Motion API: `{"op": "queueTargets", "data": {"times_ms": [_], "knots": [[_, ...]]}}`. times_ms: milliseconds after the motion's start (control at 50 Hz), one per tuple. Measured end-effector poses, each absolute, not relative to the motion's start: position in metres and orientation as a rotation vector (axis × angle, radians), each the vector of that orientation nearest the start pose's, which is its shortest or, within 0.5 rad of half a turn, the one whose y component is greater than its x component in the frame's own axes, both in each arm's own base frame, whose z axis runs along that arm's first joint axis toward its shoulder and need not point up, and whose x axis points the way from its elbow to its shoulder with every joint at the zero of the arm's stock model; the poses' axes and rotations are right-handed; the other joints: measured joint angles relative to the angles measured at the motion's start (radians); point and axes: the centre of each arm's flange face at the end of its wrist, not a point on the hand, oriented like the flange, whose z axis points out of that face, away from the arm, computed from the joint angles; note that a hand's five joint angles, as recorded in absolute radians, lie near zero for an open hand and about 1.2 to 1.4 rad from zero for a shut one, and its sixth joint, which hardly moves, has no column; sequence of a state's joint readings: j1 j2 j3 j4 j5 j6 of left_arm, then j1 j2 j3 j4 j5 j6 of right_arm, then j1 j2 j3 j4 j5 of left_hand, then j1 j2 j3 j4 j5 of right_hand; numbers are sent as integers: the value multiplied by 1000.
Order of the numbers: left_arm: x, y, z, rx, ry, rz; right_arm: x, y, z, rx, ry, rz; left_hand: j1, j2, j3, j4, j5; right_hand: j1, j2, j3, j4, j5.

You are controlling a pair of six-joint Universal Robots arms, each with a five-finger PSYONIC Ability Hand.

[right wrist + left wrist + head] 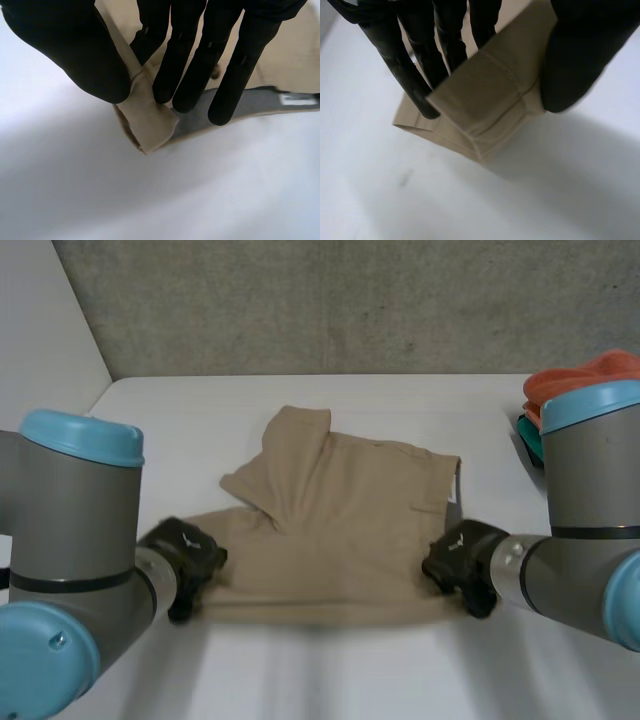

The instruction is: Fold the laundry.

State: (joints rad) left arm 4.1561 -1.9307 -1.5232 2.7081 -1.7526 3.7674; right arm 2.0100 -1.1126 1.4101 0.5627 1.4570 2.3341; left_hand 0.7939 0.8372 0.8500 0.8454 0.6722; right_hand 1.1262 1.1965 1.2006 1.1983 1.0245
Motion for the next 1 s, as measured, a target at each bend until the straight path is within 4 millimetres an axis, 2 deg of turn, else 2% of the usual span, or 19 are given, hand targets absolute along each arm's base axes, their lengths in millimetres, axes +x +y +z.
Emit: {"op": "queueTargets", "data": {"times_ms": [20, 40, 60, 80, 120, 180, 240, 280, 300, 400, 480, 560, 660, 760, 1000], "knots": [[-255, -190, 190, 1428, 2306, -1165, 257, -216, 182, -1787, 2373, -1093, -210, -184, -191, -196, -194, 0, 0, 0, 0, 0], [-255, -189, 190, 1436, 2307, -1162, 256, -215, 181, -1790, 2375, -1084, -282, -250, -256, -262, -260, 0, 0, 0, 0, 0], [-257, -189, 190, 1445, 2305, -1170, 254, -215, 179, -1795, 2379, -1075, -506, -482, -487, -483, -475, 0, 0, 0, 0, 0], [-259, -192, 192, 1439, 2300, -1198, 253, -216, 177, -1795, 2381, -1080, -593, -578, -586, -594, -580, 0, 0, 0, 0, 0], [-262, -201, 196, 1410, 2287, -1263, 252, -219, 173, -1791, 2382, -1100, -603, -627, -637, -642, -625, 0, 0, 0, 0, 0], [-266, -225, 204, 1326, 2255, -1411, 251, -223, 167, -1777, 2380, -1159, -600, -634, -642, -645, -625, 0, 0, 0, 0, 0], [-270, -261, 209, 1240, 2213, -1578, 251, -227, 162, -1761, 2370, -1227, -553, -593, -608, -605, -605, 0, 0, 0, 0, 0], [-271, -269, 208, 1228, 2205, -1607, 251, -227, 161, -1758, 2368, -1237, -553, -593, -608, -605, -605, 0, 0, 0, 0, 0], [-273, -293, 204, 1215, 2187, -1686, 252, -227, 157, -1748, 2359, -1276, -424, -483, -498, -488, -492, 0, 0, 0, 0, 0], [-281, -335, 183, 1261, 2190, -1775, 254, -225, 151, -1739, 2338, -1323, -282, -337, -350, -341, -342, 0, 0, 0, 0, 0], [-286, -356, 161, 1328, 2226, -1779, 255, -223, 147, -1739, 2332, -1343, -252, -298, -310, -302, -303, 0, 0, 0, 0, 0], [-292, -370, 142, 1383, 2263, -1757, 256, -223, 145, -1736, 2331, -1362, -219, -265, -280, -269, -272, 0, 0, 0, 0, 0], [-296, -379, 131, 1407, 2268, -1736, 255, -224, 144, -1729, 2331, -1378, -175, -221, -235, -226, -230, 0, 0, 0, 0, 0], [-302, -386, 132, 1407, 2228, -1747, 256, -223, 144, -1723, 2324, -1394, -87, -141, -153, -148, -152, 0, 0, 0, 0, 0], [-321, -379, 128, 1476, 2143, -1750, 256, -219, 150, -1720, 2304, -1425, -169, -215, -227, -228, -231, 0, 0, 0, 0, 0]]}}
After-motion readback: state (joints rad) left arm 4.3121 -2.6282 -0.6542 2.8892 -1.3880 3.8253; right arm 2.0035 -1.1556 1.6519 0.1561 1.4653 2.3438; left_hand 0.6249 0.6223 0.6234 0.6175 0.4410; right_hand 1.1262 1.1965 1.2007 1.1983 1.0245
